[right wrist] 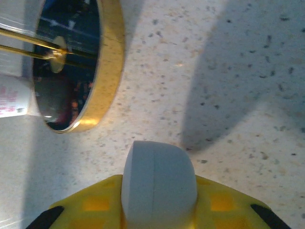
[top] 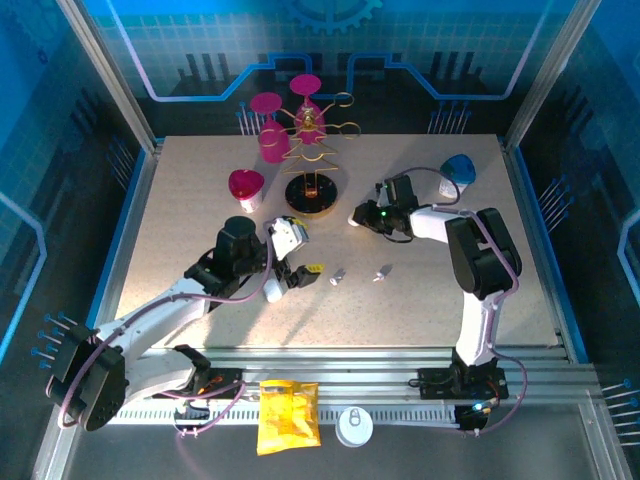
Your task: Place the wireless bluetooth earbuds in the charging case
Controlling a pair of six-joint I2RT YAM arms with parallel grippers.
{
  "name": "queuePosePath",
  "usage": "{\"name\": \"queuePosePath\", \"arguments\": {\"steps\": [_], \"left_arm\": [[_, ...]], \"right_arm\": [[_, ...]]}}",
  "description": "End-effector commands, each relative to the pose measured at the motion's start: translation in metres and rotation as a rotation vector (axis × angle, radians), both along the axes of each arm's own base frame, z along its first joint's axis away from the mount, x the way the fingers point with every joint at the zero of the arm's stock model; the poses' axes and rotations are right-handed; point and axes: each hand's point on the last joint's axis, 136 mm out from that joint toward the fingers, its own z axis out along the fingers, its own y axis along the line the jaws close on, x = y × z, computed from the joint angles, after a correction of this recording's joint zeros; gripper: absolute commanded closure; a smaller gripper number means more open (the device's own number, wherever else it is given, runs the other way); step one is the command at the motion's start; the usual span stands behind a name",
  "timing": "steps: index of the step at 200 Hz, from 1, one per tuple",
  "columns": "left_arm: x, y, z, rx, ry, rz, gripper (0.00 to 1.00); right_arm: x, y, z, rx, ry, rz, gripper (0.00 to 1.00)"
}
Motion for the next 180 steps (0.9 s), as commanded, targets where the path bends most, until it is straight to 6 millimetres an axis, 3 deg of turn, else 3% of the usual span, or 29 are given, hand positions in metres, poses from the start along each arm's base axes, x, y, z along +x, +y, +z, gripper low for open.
{"name": "queuePosePath", "arguments": {"steps": [1,13,45,89,114,131,156,180], "left_arm": [[-0.001,0.003,0.008,0.000,-0.034,0.021,0.01],[0.000,0.006,0.008,-0.006,-0.031,0.040,0.01],[0.013,0.015,0.007,-0.021,0.011,0.150,0.01],[0.037,0.058,-0.012,-0.022,0.178,0.495,0.01],[0.042,0.105,-0.035,-0.093,0.383,0.812,0.01],[0.032,0.132,-0.059,-0.104,0.548,1.005,0.01],[0.011,0.145,-0.090,-0.102,0.744,1.149,0.01],[-0.008,0.146,-0.106,-0.128,0.891,1.248,0.01]], "right_arm": [[0.007,-0.014,0.001,-0.064,-0.006,-0.015,0.75],[0.006,-0.018,0.002,-0.076,-0.006,-0.016,0.70],[0.005,-0.036,0.022,-0.108,-0.045,-0.035,0.43],[-0.013,-0.048,0.071,-0.222,-0.211,0.028,0.21],[-0.034,-0.037,0.088,-0.266,-0.294,0.105,0.18],[-0.047,-0.028,0.095,-0.275,-0.327,0.149,0.17],[-0.067,-0.003,0.103,-0.303,-0.398,0.257,0.16],[-0.081,0.016,0.103,-0.332,-0.434,0.319,0.16]]}}
